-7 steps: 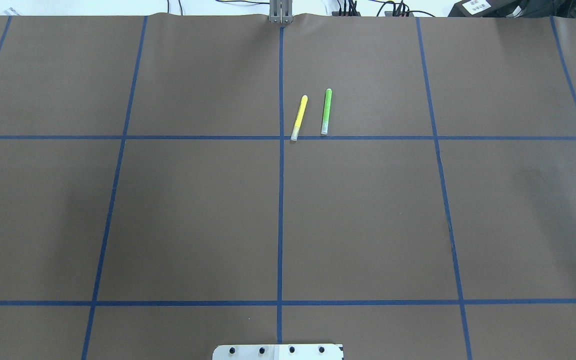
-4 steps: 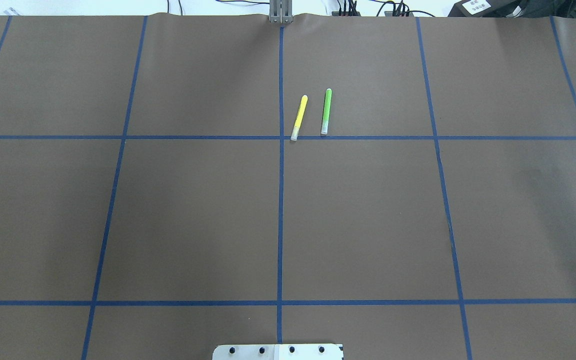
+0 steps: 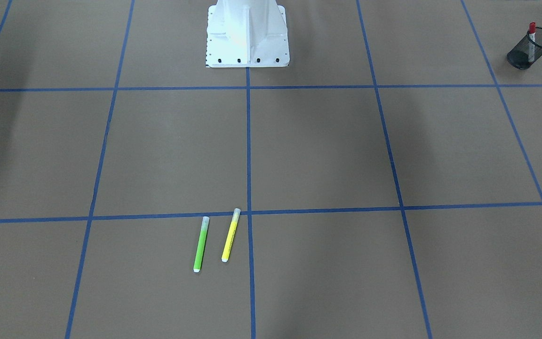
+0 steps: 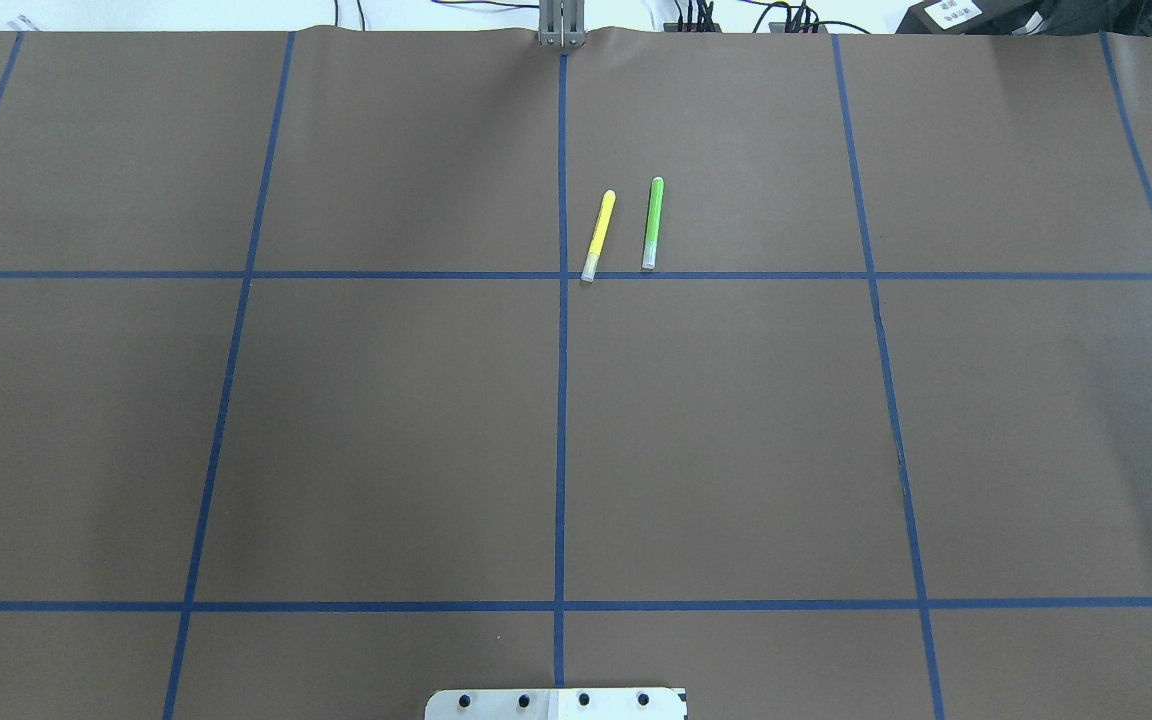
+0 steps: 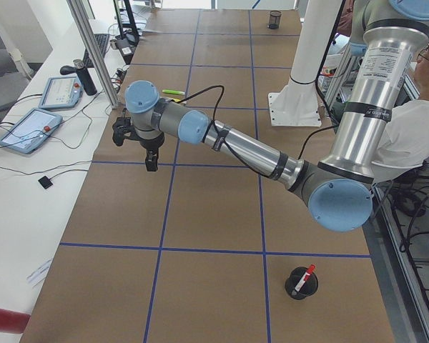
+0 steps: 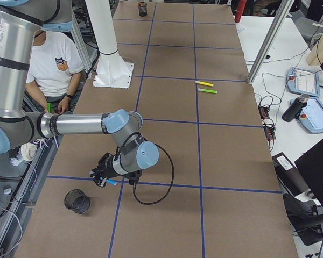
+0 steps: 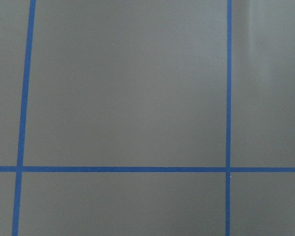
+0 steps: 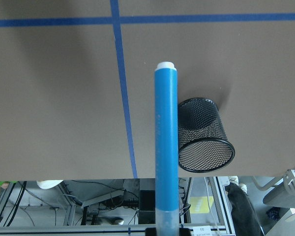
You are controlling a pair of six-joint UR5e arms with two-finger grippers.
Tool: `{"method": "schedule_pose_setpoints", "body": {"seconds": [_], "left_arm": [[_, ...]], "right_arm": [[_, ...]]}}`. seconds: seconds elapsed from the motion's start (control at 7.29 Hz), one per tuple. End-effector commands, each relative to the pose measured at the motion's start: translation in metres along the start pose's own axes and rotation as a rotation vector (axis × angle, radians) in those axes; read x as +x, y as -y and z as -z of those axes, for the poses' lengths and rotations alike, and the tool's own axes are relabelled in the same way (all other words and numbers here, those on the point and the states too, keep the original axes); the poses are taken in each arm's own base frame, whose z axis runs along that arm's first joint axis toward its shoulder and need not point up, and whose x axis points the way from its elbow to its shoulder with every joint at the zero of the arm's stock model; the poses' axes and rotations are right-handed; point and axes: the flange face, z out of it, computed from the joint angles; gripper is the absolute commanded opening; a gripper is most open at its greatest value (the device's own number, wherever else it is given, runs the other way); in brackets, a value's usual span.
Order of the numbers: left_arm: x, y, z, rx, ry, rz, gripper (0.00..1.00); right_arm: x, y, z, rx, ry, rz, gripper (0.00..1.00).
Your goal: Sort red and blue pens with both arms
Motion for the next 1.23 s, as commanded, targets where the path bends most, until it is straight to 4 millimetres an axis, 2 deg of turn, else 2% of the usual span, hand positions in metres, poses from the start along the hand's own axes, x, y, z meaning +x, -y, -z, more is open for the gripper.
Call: {"method": "schedule_pose_setpoints", "body": {"seconds": [0.0,0.41,0.82,1.1], "left_arm": [[0.008,-0.002,-0.001,0.006,-0.004,-0.013,1.0],[0.016,-0.001,0.003,0.02,-0.01,-0.038,1.0],[0.018,0.0,0.003,0.021,-0.01,-0.042,1.0],[0.021,-0.001,0.005,0.026,-0.012,-0.048,1.0]], "right_arm": [[0.021,-0.013,-0.041,-0.085,0.034,-0.031,0.0],[0.061,-0.005,-0.086,-0.201,0.103,-0.027,0.0],[0.072,-0.016,-0.102,-0.273,0.087,-0.035,0.0],[0.084,-0.013,-0.117,-0.28,0.094,-0.041,0.0]]}}
